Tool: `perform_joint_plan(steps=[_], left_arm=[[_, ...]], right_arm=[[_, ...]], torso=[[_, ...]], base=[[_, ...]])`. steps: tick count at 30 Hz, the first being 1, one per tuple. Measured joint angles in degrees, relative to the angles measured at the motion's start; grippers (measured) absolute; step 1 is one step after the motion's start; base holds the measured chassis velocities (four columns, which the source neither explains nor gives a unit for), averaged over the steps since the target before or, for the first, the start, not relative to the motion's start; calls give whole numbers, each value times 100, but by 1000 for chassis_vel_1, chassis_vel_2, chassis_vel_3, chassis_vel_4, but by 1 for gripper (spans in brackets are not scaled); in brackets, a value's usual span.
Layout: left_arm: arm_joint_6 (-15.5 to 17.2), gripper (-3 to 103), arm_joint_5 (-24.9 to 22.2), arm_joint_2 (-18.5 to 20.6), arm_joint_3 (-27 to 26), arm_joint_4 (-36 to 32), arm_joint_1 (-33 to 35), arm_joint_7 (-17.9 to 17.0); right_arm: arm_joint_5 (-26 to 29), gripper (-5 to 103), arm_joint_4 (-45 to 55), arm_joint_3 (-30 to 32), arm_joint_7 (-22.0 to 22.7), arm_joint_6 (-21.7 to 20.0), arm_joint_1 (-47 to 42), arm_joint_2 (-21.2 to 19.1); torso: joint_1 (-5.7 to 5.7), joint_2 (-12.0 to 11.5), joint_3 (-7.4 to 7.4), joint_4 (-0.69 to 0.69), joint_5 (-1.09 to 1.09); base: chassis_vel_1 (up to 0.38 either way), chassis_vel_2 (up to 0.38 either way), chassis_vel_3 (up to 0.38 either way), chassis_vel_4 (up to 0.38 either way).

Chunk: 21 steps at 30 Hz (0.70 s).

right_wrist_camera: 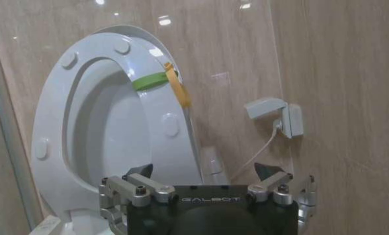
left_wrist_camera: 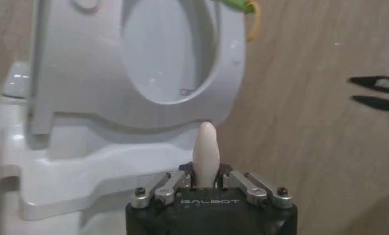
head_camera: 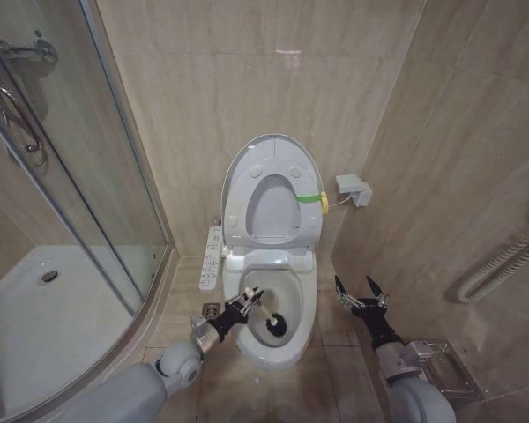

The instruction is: Open the toilet lid, clean the toilet bowl with a toilet brush, close the toilet lid, and flush.

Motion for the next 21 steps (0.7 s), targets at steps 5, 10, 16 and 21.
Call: perform_joint_plan(steps=[5, 10, 16, 21], left_arm=[[-33, 22, -40, -122, 9, 453, -237, 11], [-89, 22, -75, -149, -57, 661, -394, 17], [-100, 22, -114, 208, -80, -364, -67, 53], [-49, 22, 3, 353, -19, -750, 215, -53]], right_arm=[[0, 100, 0, 0, 0, 0, 0, 0], [0, 100, 0, 0, 0, 0, 0, 0], [0, 100, 0, 0, 0, 0, 0, 0], [0, 100, 0, 0, 0, 0, 0, 0]], torso=[[0, 0, 0, 0, -1], [0, 0, 0, 0, -1], [0, 0, 0, 0, -1], [0, 0, 0, 1, -1]], base=[[0, 0, 0, 0], [0, 0, 0, 0], [0, 0, 0, 0], [0, 0, 0, 0]])
